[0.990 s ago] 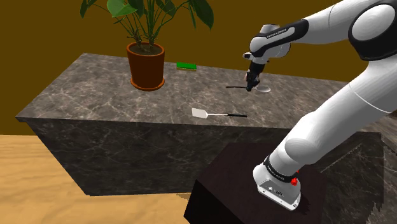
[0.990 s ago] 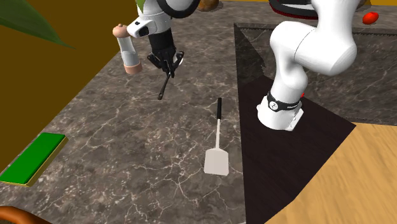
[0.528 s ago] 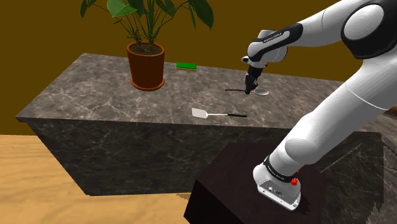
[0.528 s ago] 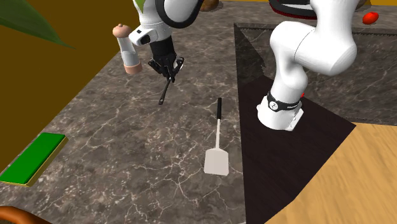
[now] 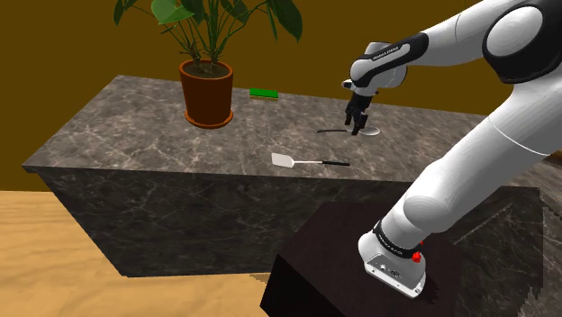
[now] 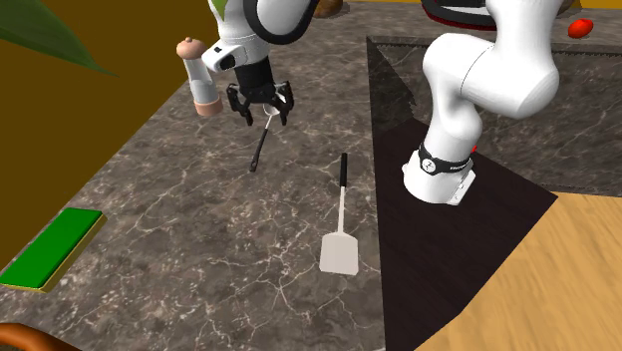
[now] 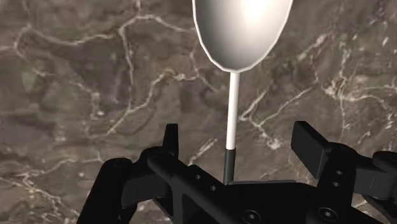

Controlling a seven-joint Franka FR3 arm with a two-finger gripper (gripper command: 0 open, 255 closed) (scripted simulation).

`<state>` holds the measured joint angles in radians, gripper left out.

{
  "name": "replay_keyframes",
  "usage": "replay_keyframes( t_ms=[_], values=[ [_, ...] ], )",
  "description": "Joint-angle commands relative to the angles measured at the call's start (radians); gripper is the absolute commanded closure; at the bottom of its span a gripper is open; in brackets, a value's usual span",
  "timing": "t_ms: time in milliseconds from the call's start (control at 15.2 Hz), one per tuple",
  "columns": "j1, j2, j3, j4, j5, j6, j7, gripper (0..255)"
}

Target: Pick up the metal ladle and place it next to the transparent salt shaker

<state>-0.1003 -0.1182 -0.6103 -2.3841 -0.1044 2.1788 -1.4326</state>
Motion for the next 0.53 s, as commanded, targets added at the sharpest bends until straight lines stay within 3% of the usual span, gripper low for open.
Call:
replay_keyframes(
  t_ms=[0, 330, 462],
  values=[
    [0.0, 0.0, 0.0, 0.0, 0.0, 0.0, 0.0, 0],
    [-0.001, -0.063, 0.017, 0.082, -0.026, -0.137, 0.024, 0],
    [-0.001, -0.063, 0.017, 0.081, -0.026, -0.137, 0.024, 0]
  ],
)
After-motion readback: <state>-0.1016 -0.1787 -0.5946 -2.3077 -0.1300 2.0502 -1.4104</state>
